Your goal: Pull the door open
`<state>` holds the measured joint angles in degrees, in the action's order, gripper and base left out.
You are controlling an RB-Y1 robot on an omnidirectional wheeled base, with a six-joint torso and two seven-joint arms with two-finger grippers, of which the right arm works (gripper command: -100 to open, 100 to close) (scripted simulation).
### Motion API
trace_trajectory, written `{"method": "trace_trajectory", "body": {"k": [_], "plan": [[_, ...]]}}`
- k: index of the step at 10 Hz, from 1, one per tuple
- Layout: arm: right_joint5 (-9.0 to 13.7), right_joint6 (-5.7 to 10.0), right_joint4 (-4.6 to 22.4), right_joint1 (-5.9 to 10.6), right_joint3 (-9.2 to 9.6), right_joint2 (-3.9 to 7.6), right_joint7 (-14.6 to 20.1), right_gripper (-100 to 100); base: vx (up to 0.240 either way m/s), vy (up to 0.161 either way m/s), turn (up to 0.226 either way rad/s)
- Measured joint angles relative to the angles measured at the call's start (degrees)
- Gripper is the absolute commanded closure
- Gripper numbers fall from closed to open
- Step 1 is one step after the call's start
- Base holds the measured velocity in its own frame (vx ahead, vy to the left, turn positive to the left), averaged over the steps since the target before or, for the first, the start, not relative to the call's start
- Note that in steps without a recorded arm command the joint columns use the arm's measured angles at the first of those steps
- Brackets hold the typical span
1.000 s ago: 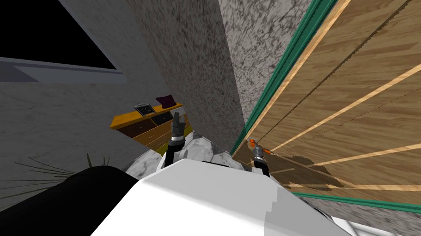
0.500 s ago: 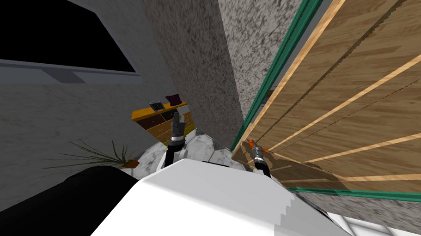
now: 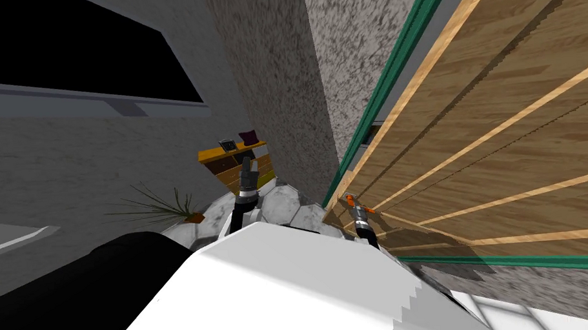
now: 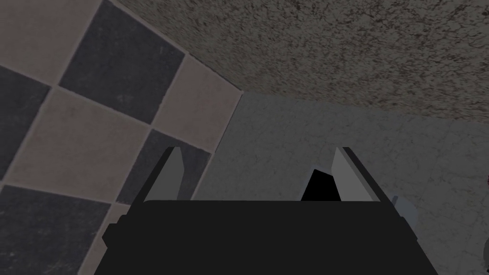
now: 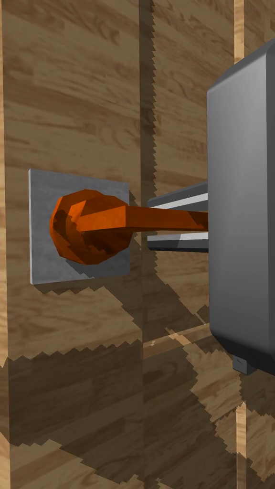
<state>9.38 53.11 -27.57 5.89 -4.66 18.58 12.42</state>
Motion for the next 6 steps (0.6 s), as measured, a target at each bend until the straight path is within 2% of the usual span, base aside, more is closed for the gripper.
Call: {"method": "trace_trajectory", "body": {"k": [1,2,4,5,6], "plan": [[-0.4,0.01,-0.9,-0.67,0.59,0.48,0.7,100,-0.229,-0.054,0.105],[-0.8,0.67,-0.1,-0.58,1.29,0.8,1.5,100,-0.23,-0.065,0.116],[-1.8,1.26,-0.8,-1.4,2.81,1.37,3.0,100,-0.226,-0.072,0.078],[-2.2,1.76,-0.4,-1.3,3.38,1.54,3.6,100,-0.245,-0.037,0.069],[-2.5,1.93,-1.0,-1.69,3.78,1.8,4.0,100,-0.113,-0.011,0.013]]}}
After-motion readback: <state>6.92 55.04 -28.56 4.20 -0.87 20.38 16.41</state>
